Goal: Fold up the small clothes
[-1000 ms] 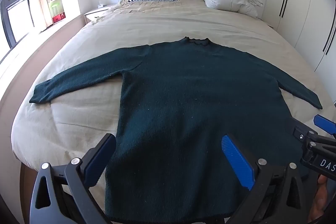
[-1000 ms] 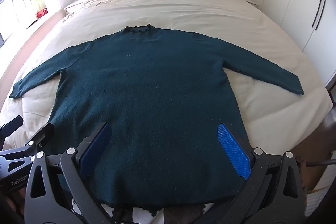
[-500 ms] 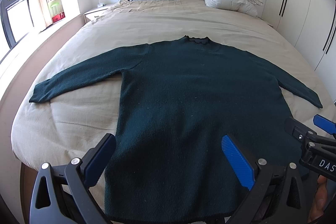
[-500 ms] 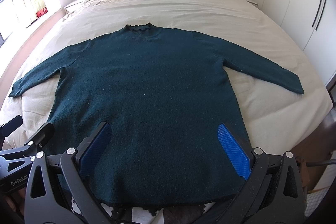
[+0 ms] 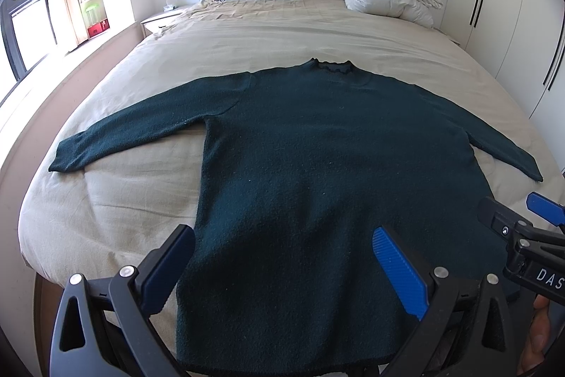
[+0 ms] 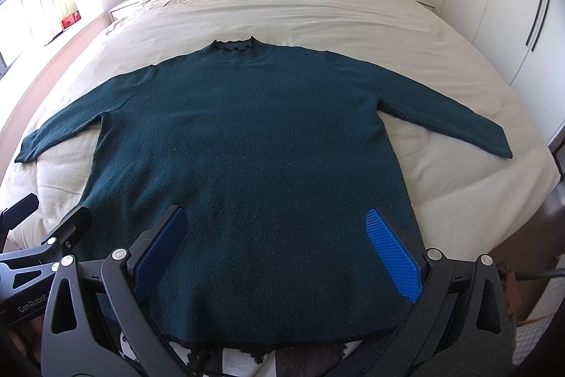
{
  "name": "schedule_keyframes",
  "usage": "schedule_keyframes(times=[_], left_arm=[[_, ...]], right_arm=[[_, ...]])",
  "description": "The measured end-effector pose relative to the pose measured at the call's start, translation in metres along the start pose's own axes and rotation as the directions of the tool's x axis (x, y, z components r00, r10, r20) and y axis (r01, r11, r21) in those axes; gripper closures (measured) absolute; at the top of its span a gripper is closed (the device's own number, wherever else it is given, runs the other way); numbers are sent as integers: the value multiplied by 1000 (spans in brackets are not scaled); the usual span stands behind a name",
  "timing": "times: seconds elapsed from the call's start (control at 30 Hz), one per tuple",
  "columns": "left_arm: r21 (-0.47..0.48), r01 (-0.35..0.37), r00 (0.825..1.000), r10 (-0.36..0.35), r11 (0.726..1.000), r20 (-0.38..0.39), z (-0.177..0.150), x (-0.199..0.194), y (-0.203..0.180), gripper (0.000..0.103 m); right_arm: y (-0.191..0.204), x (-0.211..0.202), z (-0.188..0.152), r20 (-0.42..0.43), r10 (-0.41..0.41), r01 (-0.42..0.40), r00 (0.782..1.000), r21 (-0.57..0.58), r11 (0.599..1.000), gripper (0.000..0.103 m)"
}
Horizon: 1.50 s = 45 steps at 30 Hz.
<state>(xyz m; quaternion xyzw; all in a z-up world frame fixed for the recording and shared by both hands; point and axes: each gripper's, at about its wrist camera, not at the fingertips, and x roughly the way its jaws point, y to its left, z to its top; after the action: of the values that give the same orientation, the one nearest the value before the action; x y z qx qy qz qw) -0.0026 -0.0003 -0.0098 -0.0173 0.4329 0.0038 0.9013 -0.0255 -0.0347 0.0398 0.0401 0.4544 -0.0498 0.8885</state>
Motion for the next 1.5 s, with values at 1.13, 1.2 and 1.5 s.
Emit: schedule_keyframes(times=[1.13,1.2,1.5], left_arm=[[-2,0,1000,0,1000,-8,0,2,1,0],[-3,-1,1000,1,1000,-8,0,2,1,0],[-4,0,1000,0,1000,-12,-1,1,1,0]], right_arm=[[6,4,-1,-9,-2,2,1000,-9,1000,0],[6,4,-1,-9,-4,3,1000,-9,1000,0],[8,6,-2,-14,-3,3,1000,-12,1000,0]])
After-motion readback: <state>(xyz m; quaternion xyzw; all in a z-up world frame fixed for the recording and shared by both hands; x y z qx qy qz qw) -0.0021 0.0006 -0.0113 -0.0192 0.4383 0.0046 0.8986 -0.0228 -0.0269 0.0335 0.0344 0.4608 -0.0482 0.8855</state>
